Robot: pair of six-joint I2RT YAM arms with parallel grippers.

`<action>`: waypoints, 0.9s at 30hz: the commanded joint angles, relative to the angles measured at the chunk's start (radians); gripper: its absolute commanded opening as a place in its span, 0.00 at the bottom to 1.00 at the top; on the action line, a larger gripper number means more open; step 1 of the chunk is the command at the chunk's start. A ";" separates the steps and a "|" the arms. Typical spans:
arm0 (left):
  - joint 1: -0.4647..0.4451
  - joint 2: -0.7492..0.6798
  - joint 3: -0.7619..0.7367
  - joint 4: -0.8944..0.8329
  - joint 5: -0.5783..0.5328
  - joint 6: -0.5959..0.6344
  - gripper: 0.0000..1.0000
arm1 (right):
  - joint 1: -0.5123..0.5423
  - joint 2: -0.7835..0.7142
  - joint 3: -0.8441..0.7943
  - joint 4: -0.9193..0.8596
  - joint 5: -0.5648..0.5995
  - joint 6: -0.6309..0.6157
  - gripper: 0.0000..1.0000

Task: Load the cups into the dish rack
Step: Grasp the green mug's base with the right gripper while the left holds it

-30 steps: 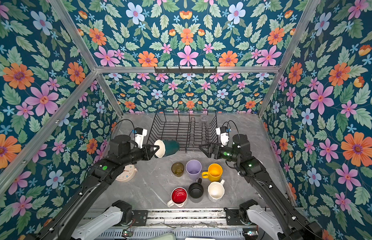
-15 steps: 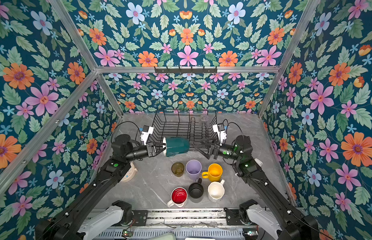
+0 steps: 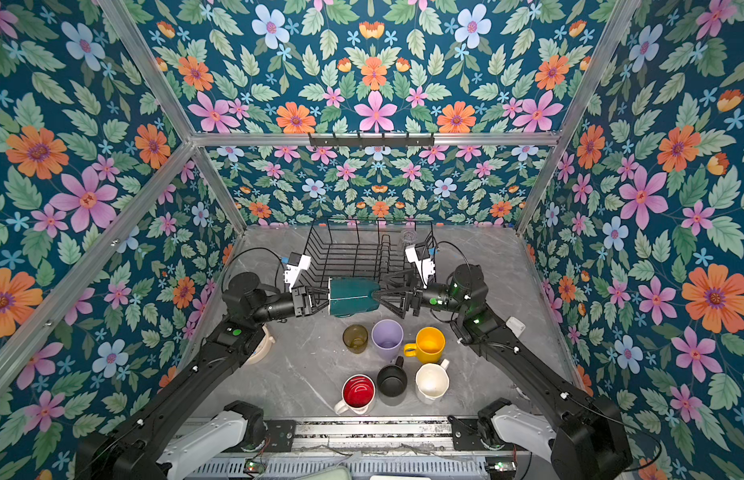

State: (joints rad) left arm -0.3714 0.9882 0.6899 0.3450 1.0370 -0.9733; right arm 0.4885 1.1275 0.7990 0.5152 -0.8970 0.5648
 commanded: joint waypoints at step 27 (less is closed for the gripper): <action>0.001 0.007 -0.031 0.189 0.081 -0.077 0.00 | 0.169 0.215 0.135 0.068 -0.062 -0.045 0.93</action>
State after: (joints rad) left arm -0.3691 0.9962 0.6563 0.4400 1.0966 -1.0397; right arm 0.6525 1.3365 0.9287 0.5449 -0.9565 0.5144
